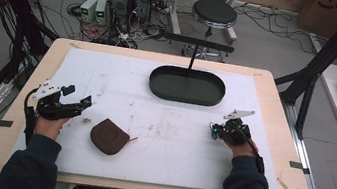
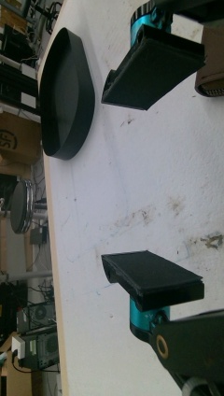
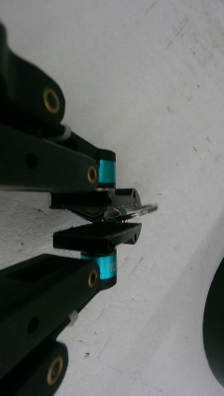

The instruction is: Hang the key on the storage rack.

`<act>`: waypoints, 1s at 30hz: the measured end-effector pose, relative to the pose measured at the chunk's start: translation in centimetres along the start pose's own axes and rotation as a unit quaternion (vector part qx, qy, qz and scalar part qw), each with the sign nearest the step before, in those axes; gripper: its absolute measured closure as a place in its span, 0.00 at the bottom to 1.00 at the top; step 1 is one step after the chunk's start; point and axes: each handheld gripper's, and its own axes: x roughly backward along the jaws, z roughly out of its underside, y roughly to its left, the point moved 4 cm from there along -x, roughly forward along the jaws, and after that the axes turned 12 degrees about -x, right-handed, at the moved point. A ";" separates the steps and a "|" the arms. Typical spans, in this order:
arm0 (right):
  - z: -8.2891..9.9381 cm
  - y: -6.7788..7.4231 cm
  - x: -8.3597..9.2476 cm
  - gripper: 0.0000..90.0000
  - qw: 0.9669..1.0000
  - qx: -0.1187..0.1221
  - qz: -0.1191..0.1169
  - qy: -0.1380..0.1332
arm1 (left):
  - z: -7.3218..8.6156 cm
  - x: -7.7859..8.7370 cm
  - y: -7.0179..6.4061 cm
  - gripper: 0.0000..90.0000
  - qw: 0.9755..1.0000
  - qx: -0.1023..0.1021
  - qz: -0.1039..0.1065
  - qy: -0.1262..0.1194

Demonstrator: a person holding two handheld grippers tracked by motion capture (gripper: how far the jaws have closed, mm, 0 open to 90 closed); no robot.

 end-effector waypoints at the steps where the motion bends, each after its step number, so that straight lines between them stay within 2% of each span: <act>1: 0.0 0.0 0.0 0.97 1.000 0.000 0.000 0.000 | 0.0 0.0 0.0 0.22 1.000 0.000 0.000 0.000; 3: 0.0 0.0 0.0 0.98 1.000 -0.002 0.001 0.001 | 0.0 0.0 0.0 0.22 1.000 0.000 0.000 0.000; 5: 0.0 -0.1 0.0 0.98 1.000 -0.017 0.001 0.002 | 0.0 0.0 0.0 0.22 1.000 0.000 0.001 0.001; 13: -0.2 0.0 0.0 0.98 1.000 -0.026 0.008 0.009 | 0.1 -0.1 -0.1 0.22 1.000 -0.002 0.001 0.004; 17: -0.3 0.1 0.0 0.99 0.999 -0.028 0.011 0.015 | 0.1 -0.1 -0.1 0.22 1.000 -0.001 0.001 0.004; 21: -0.5 0.3 0.0 1.00 0.999 -0.014 0.020 0.025 | 0.1 -0.1 -0.1 0.22 1.000 -0.002 0.002 0.005; 25: -0.8 0.6 0.3 1.00 1.000 -0.011 0.018 0.012 | 0.1 0.0 0.1 0.22 1.000 0.000 -0.001 0.005; 27: -1.2 0.6 0.9 1.00 1.000 -0.016 0.010 -0.005 | 0.1 0.1 0.1 0.22 1.000 0.001 -0.003 0.004; 28: -1.6 0.6 1.4 1.00 0.999 -0.024 0.004 -0.021 | 0.1 0.1 0.2 0.22 1.000 0.001 -0.003 0.004; 30: -1.8 0.5 1.6 1.00 0.999 -0.023 0.000 -0.028 | 0.1 0.1 0.2 0.22 1.000 0.001 -0.004 0.005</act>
